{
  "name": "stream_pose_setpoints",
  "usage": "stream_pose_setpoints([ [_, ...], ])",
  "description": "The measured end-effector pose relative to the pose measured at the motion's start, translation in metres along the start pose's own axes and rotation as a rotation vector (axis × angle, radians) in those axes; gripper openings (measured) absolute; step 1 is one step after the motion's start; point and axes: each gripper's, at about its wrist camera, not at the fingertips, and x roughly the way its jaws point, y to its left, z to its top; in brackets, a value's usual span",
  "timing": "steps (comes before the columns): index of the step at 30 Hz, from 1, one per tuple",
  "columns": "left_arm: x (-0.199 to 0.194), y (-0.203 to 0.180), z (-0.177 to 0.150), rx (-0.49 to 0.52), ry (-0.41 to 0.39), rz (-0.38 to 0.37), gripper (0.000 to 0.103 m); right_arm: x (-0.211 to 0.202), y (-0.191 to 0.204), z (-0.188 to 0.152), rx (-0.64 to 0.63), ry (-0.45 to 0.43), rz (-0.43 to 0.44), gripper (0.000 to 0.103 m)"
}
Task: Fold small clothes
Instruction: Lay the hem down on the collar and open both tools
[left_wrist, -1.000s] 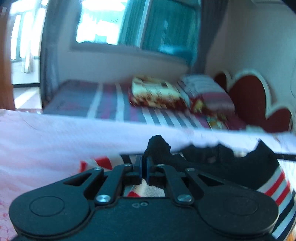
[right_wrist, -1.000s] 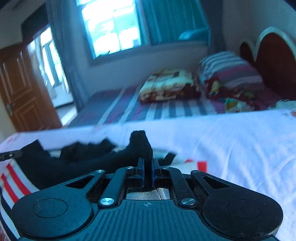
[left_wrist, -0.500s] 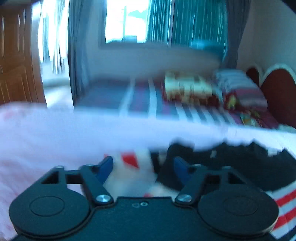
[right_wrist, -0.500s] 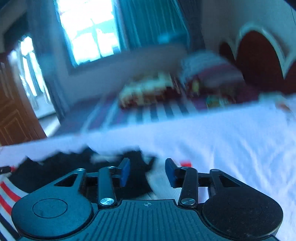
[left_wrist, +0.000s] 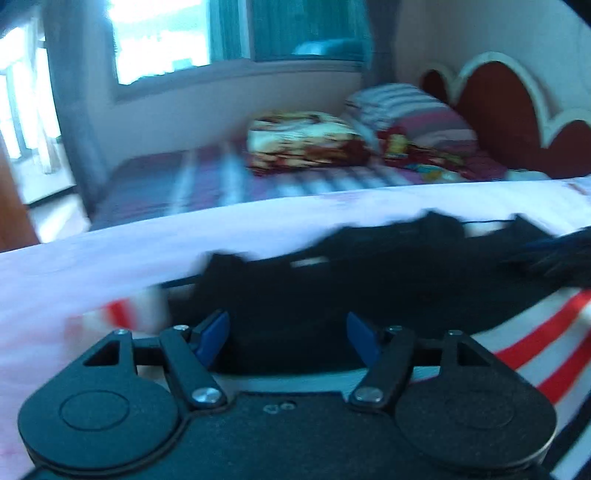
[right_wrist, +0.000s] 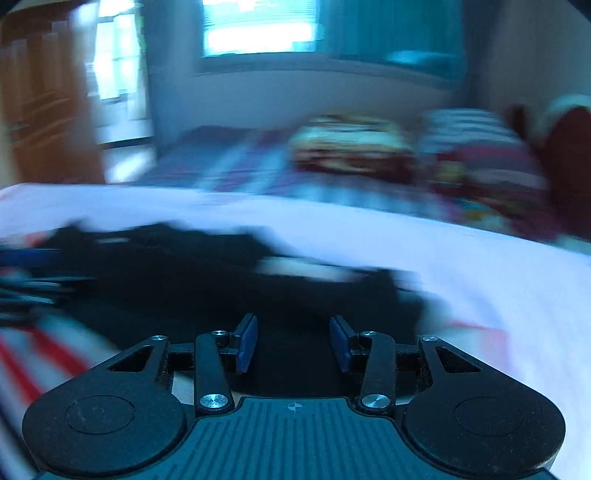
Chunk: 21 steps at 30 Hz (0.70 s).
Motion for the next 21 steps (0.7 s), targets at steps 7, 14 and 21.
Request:
stream_pose_setpoints([
  [7, -0.007, 0.03, 0.002, -0.104, 0.016, 0.061, 0.075, -0.017, -0.028, -0.005, 0.08, -0.022, -0.023, 0.039],
  [14, -0.067, -0.038, -0.004, -0.037, -0.111, -0.064, 0.074, -0.062, 0.035, -0.02, 0.001, -0.073, 0.166, 0.039],
  [21, -0.06, -0.043, -0.029, -0.015, -0.047, -0.062, 0.076, -0.055, 0.055, -0.042, -0.093, -0.041, 0.113, 0.039],
])
